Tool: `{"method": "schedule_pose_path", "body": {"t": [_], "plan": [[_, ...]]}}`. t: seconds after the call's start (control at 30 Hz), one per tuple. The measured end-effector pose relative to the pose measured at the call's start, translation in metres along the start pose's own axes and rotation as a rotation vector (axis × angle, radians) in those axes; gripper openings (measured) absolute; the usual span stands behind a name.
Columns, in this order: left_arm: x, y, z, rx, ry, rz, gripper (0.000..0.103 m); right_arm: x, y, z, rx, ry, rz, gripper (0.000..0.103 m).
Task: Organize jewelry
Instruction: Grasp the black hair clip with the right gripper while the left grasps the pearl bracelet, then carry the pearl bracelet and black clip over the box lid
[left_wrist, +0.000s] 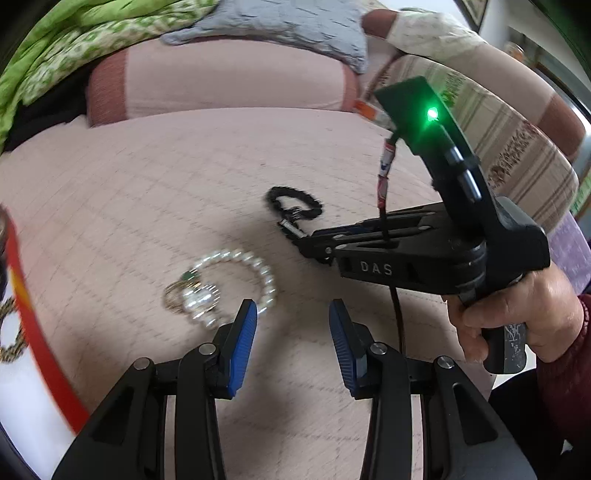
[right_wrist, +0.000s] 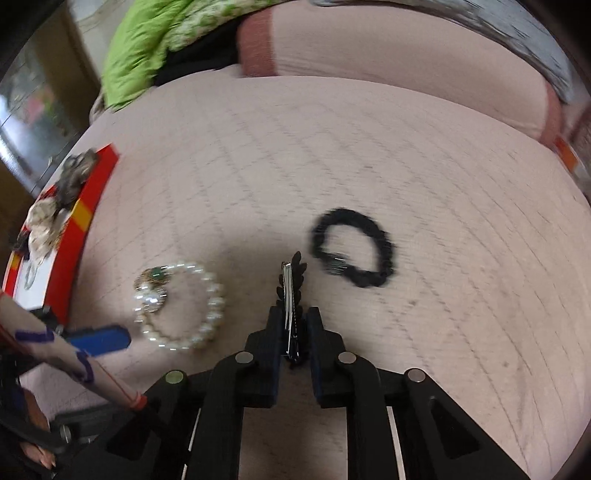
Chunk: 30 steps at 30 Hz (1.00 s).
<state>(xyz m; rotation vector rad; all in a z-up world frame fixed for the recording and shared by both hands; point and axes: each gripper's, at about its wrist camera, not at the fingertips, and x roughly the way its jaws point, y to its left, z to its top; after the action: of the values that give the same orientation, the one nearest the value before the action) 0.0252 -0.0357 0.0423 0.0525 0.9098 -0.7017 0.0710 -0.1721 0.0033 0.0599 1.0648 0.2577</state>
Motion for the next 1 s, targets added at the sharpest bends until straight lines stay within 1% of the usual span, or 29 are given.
{"method": "schedule_pose_path", "body": {"t": [0.07,0.13,0.17,0.27,0.33,0.37,0.47,0.53,0.57,0.63,0.7,0.73,0.77,0.83,0.87,0.97,1.0], "plan": [[0.009,-0.003,0.003,0.011,-0.001,0.029,0.039,-0.001,-0.008,-0.001,0.035,-0.002,0.027,0.014],[0.018,-0.006,0.005,0.014,0.014,0.044,0.039,-0.001,-0.012,-0.002,0.057,-0.003,0.046,0.014],[0.022,-0.008,0.005,0.027,0.022,0.063,0.039,-0.001,-0.015,-0.002,0.067,-0.003,0.056,0.014],[0.035,-0.015,0.004,0.074,0.049,0.156,0.038,-0.003,-0.019,-0.005,0.079,-0.003,0.073,0.014],[0.042,-0.012,0.005,0.069,0.067,0.214,0.037,-0.004,-0.017,-0.006,0.083,-0.002,0.078,0.014],[0.044,-0.011,0.004,0.062,0.07,0.221,0.036,-0.005,-0.017,-0.007,0.083,-0.001,0.078,0.014],[0.047,-0.011,0.005,0.051,0.073,0.258,0.03,-0.007,-0.018,-0.008,0.082,-0.003,0.073,0.014],[0.046,-0.008,0.007,0.036,0.067,0.269,0.016,-0.009,-0.019,-0.009,0.08,-0.01,0.045,0.014],[0.044,-0.005,0.008,0.013,0.058,0.257,0.009,-0.01,-0.021,-0.009,0.086,-0.013,0.04,0.014],[0.041,0.003,0.011,-0.04,0.043,0.211,0.009,-0.011,-0.025,-0.007,0.108,-0.02,0.051,0.014],[0.032,0.006,0.01,-0.1,0.008,0.128,0.009,-0.015,-0.026,-0.005,0.122,-0.032,0.059,0.014],[0.026,0.009,0.012,-0.125,-0.02,0.077,0.009,-0.017,-0.026,-0.004,0.127,-0.041,0.067,0.014],[0.014,0.011,0.016,-0.15,-0.067,0.018,0.009,-0.019,-0.026,-0.004,0.134,-0.049,0.078,0.014],[-0.005,0.014,0.022,-0.165,-0.15,-0.043,0.009,-0.025,-0.026,-0.002,0.15,-0.067,0.107,0.014],[-0.016,0.016,0.024,-0.174,-0.193,-0.062,0.009,-0.028,-0.024,-0.002,0.153,-0.079,0.118,0.014],[-0.038,0.025,0.025,-0.197,-0.288,-0.093,0.009,-0.037,-0.02,-0.001,0.154,-0.105,0.136,0.014],[-0.042,0.026,0.026,-0.202,-0.303,-0.09,0.009,-0.039,-0.018,0.0,0.156,-0.111,0.145,0.014]]}}
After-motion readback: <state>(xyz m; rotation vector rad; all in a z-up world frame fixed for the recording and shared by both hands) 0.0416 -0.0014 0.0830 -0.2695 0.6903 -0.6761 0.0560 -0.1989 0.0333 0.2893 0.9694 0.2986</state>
